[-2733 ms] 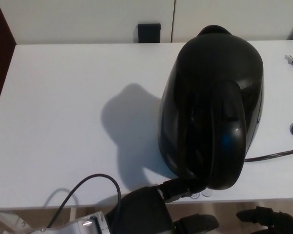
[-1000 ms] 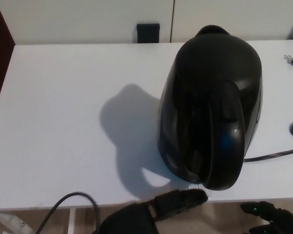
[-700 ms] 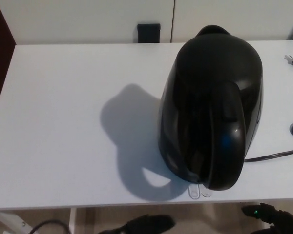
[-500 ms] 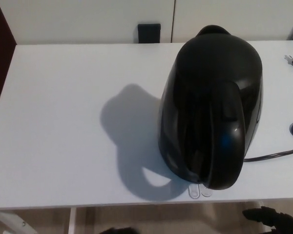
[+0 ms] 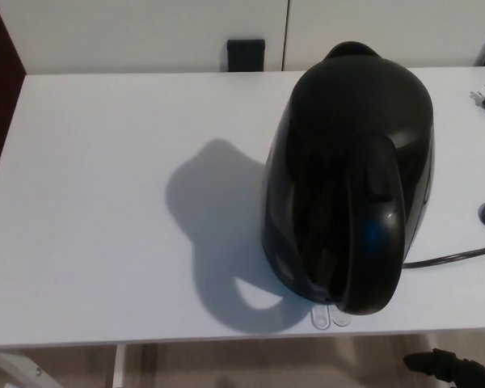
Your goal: The robot walk towards a table in front and click the button on the base of the boilling pot using its left middle finger
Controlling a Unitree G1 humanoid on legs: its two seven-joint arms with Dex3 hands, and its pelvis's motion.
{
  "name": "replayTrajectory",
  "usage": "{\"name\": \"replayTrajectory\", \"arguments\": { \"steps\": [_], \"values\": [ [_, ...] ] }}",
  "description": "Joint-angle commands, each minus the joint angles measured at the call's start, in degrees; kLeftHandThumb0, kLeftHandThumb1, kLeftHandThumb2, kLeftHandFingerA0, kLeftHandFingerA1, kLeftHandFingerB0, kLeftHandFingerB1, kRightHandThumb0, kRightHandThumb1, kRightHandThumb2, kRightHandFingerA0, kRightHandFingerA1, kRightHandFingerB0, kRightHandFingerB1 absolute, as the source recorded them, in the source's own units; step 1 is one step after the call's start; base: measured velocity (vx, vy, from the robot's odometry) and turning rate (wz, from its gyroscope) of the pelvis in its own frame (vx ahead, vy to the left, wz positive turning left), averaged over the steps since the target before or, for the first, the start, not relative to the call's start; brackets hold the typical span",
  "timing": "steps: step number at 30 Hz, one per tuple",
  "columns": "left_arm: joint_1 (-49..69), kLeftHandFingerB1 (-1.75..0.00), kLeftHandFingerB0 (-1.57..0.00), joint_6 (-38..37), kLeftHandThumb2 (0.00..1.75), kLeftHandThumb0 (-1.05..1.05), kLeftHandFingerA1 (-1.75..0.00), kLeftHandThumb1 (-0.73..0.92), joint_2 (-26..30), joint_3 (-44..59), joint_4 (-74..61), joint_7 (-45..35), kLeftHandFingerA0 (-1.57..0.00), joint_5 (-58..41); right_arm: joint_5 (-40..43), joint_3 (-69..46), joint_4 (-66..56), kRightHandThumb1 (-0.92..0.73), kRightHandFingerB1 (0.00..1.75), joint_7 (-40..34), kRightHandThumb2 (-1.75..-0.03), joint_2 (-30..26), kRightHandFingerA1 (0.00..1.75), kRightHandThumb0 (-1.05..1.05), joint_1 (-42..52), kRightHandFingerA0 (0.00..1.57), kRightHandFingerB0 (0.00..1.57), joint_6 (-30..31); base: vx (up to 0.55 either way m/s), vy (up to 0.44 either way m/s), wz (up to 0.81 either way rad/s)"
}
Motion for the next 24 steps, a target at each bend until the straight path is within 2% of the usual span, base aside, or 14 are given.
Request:
{"name": "replayTrajectory", "arguments": {
  "steps": [1,5,6,7,10,24],
  "values": [
    [-2.3,-0.39,-0.12,-1.3,0.79,-0.63,-0.43,0.52,-1.7,4.7,9.2,-2.9,-0.26,-10.8,-0.7,0.1,-0.4,-0.67,0.35,-1.7,-0.62,-0.2,0.45,-0.42,0.6,0.48,0.28,1.2,0.00,0.000,0.00],
    [-3.0,-0.39,-0.18,-2.8,0.76,-0.59,-0.44,0.48,-3.3,8.8,13.3,-4.7,-0.33,-15.9,0.0,-0.6,-0.7,-0.65,0.36,-1.3,-0.59,-0.2,0.45,-0.39,0.7,0.48,0.27,1.2,0.00,0.000,0.00],
    [-3.5,-0.39,-0.18,-2.2,0.76,-0.60,-0.44,0.48,-3.8,10.9,14.2,-7.8,-0.33,-19.0,0.2,-0.9,-0.9,-0.65,0.36,-1.4,-0.59,-0.2,0.45,-0.40,0.8,0.47,0.27,0.8,0.00,0.000,0.00],
    [-3.8,-0.30,-0.25,-1.7,0.58,-0.53,-0.33,0.56,-4.2,12.2,14.4,-9.8,-0.40,-20.8,0.6,-1.2,-1.0,-0.65,0.36,-1.3,-0.59,0.0,0.45,-0.39,0.9,0.47,0.27,0.8,0.00,0.000,0.00],
    [-4.1,-0.29,-0.26,-1.8,0.57,-0.50,-0.33,0.55,-4.6,15.4,15.4,-14.5,-0.41,-25.4,1.0,-1.9,-1.3,-0.65,0.36,-1.4,-0.59,0.1,0.43,-0.39,1.0,0.47,0.27,0.9,0.00,0.000,0.00],
    [-3.9,-0.30,-0.27,0.5,0.56,-0.50,-0.34,0.53,-4.3,19.7,15.7,-19.5,-0.44,-27.9,0.3,-2.5,-1.5,-0.65,0.36,-2.2,-0.59,0.5,0.45,-0.39,1.8,0.49,0.28,1.0,0.00,0.000,0.00]
  ]
}}
